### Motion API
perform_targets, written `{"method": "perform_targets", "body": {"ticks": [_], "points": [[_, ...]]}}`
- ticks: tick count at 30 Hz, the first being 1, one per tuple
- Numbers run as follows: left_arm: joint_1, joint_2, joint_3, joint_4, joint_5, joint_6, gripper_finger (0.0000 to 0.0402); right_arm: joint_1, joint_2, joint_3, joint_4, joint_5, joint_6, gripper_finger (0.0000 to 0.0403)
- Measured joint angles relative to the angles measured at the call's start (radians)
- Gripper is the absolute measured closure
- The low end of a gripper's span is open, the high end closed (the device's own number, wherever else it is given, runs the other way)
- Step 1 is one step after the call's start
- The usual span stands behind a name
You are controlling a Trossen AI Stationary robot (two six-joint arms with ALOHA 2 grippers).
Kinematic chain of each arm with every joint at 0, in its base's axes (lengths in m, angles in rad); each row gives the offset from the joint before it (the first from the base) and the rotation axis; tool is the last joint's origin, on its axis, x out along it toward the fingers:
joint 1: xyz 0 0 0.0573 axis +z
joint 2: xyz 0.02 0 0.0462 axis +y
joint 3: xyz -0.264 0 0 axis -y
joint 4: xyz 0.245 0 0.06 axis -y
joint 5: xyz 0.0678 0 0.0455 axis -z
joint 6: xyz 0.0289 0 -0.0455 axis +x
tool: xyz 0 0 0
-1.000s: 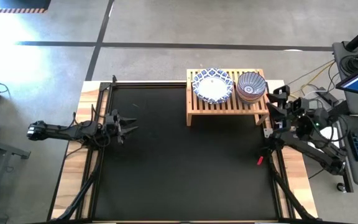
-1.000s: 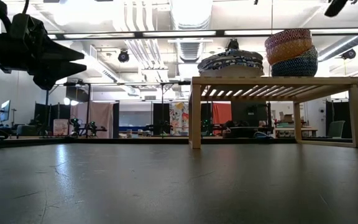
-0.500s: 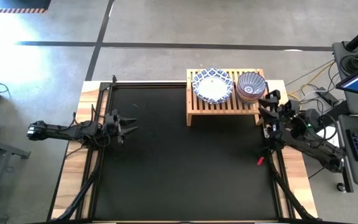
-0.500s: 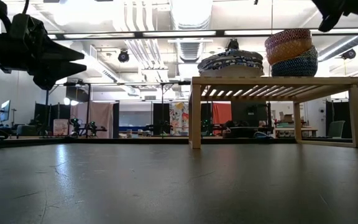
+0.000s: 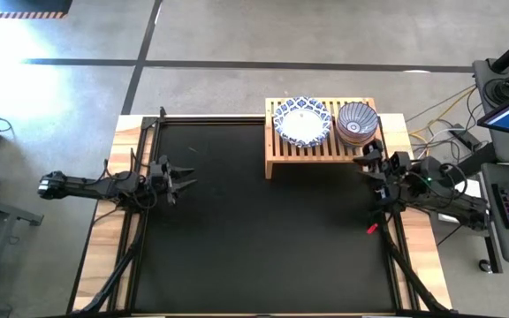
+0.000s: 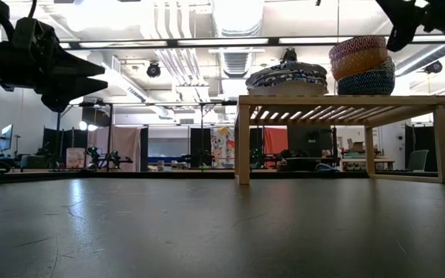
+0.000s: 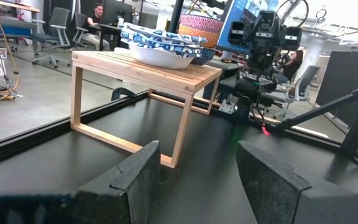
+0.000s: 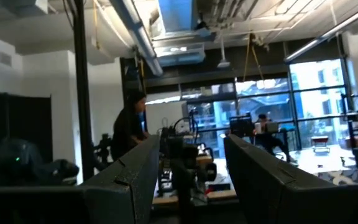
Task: Place and stack bowls onto a shelf
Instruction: Return to Home Position
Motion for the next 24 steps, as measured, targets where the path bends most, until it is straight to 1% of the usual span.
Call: {"method": "perform_targets", "body": {"ticks": [4, 9, 13, 18, 24], "points": [[0.0, 0.0, 0.0, 0.0, 0.0, 0.0, 0.0208, 0.023, 0.0, -0.032, 0.002, 0.0, -0.015, 0.0229], [0.0, 0.0, 0.0, 0.0, 0.0, 0.0, 0.0208, 0.025, 0.0, -0.099, 0.0, 0.003, -0.049, 0.0229], [0.0, 0.0, 0.0, 0.0, 0.0, 0.0, 0.0208, 0.025, -0.001, -0.146, 0.059, 0.004, -0.052, 0.0229], [0.0, 0.0, 0.0, 0.0, 0.0, 0.0, 0.0208, 0.025, -0.001, -0.159, 0.056, 0.004, -0.046, 0.0229], [0.0, 0.0, 0.0, 0.0, 0.0, 0.0, 0.0208, 0.025, 0.004, -0.159, 0.05, 0.004, -0.091, 0.0229]]}}
